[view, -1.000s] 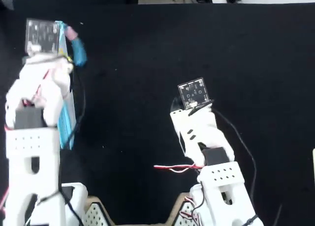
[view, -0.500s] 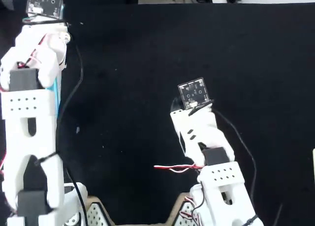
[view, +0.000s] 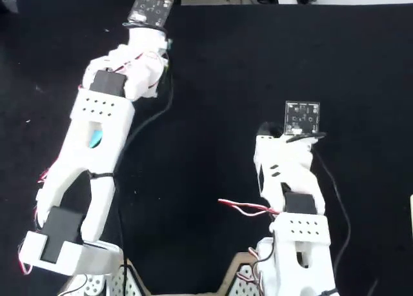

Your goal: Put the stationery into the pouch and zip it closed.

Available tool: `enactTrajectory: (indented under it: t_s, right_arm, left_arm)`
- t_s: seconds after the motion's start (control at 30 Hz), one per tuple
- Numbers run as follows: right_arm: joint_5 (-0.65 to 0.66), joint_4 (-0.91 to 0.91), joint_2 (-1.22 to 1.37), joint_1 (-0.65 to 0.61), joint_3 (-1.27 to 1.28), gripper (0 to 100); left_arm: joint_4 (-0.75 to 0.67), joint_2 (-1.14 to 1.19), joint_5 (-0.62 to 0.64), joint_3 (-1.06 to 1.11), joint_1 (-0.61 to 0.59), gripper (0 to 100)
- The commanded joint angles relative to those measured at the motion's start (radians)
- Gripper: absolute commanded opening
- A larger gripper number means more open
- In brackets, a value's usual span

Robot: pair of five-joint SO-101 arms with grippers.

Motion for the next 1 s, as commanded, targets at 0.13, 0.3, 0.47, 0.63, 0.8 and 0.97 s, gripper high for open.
enactTrajectory:
  t_s: [0.13, 0.3, 0.47, 0.63, 0.8, 0.97]
  right_arm:
    - [0.000, -0.025, -0.018, -0.029, -0.048, 1.1]
    - [0.003, -0.025, -0.018, -0.029, -0.048, 1.1]
    - [0.003, -0.025, -0.018, -0.029, -0.047, 1.1]
    - [0.003, -0.025, -0.018, -0.029, -0.047, 1.1]
    - [0.003, -0.025, -0.018, -0.029, -0.047, 1.1]
    - [0.003, -0.025, -0.018, -0.029, -0.047, 1.1]
  left_arm:
    - [-0.021, -0.009, 0.017, -0.018, 0.096, 3]
    - [-0.101, 0.000, 0.017, -0.007, 0.203, 3]
    - [-0.196, 0.086, 0.017, 0.030, 0.214, 12]
    - [-0.144, 0.129, 0.017, 0.028, 0.214, 22]
    - [-0.060, 0.110, 0.015, 0.010, 0.213, 22]
    - [0.098, 0.009, 0.015, -0.059, 0.211, 22]
